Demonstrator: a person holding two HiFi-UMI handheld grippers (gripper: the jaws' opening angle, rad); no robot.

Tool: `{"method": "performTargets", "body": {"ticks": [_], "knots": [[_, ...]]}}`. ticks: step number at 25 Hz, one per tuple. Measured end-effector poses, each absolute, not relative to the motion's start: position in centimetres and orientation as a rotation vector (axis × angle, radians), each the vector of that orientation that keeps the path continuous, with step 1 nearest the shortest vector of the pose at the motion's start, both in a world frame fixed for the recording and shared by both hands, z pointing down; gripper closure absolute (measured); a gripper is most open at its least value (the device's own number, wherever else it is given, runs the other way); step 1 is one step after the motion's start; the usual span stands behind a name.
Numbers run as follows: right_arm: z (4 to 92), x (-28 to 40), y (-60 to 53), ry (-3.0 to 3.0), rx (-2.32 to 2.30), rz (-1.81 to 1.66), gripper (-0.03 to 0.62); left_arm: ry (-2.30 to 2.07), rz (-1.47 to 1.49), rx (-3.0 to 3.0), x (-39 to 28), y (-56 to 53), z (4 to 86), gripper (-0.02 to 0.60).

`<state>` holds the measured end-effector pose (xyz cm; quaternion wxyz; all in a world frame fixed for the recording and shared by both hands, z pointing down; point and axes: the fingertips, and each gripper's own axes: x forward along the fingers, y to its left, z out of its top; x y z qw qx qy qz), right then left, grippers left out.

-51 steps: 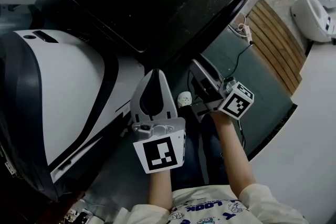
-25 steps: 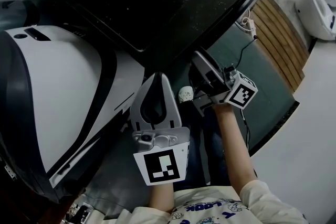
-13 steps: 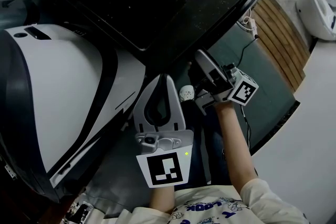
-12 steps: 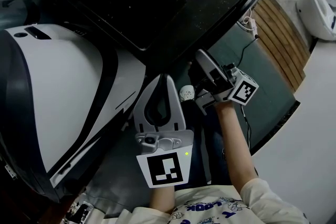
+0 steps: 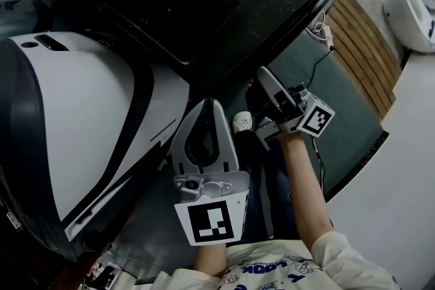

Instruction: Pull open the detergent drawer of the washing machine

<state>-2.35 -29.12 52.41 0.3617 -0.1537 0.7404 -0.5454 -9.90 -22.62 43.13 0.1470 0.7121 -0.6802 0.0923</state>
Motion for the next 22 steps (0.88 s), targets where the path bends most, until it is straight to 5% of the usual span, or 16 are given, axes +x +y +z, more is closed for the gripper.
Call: {"method": "performTargets", "body": {"ticks": [22], "knots": [[52.4, 1.7, -25.7, 1.914, -0.428, -1.407, 0.393, -1.935, 0.266, 2.103, -7.2, -21.1, 41.9, 0.568]]}}
